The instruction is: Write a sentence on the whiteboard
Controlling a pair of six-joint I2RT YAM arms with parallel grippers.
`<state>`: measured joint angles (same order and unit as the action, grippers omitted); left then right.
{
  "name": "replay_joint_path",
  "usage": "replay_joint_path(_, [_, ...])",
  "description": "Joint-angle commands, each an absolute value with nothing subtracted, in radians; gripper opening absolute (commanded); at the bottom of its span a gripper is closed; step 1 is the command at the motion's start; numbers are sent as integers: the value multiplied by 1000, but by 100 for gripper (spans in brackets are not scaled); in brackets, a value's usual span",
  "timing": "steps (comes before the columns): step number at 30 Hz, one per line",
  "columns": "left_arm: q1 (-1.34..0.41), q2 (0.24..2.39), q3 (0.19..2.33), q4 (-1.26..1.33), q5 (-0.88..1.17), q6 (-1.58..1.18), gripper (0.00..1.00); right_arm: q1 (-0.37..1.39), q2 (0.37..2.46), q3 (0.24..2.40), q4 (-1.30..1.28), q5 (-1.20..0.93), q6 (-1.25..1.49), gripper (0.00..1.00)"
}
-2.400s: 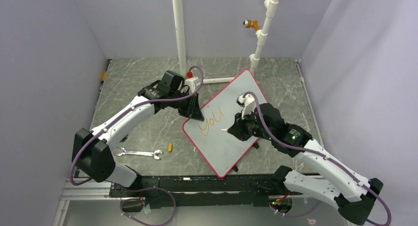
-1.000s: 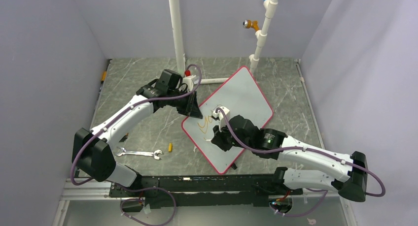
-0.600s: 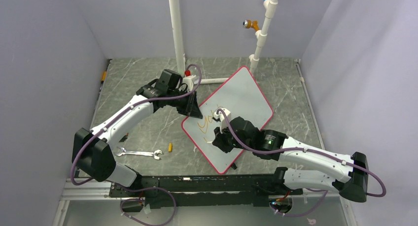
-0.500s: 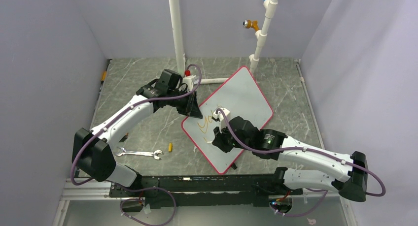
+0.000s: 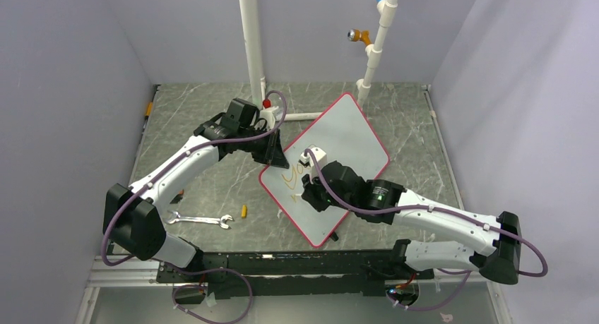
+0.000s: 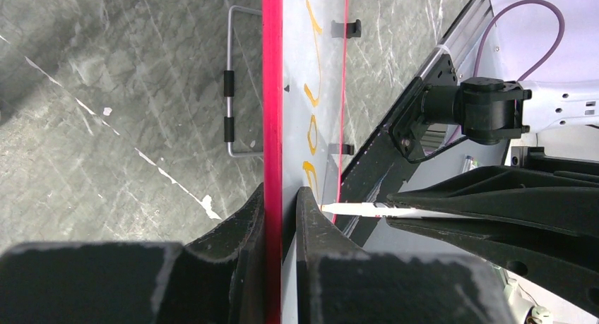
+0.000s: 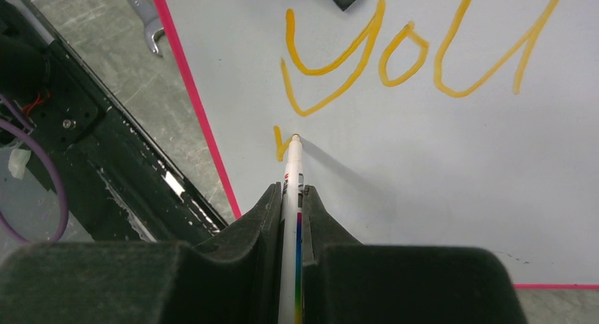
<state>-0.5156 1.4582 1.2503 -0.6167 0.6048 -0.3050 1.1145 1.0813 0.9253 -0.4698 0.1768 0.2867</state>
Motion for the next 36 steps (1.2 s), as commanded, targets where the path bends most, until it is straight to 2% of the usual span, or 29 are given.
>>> replay_joint_path(1, [-485, 1447, 1288, -560, 420, -246, 0, 1116, 1095, 976, -441, 243, 272, 0])
replay_joint_path(36, [-485, 1442, 1284, -562, 414, -241, 0, 1115, 1043, 899, -486, 211, 319, 0])
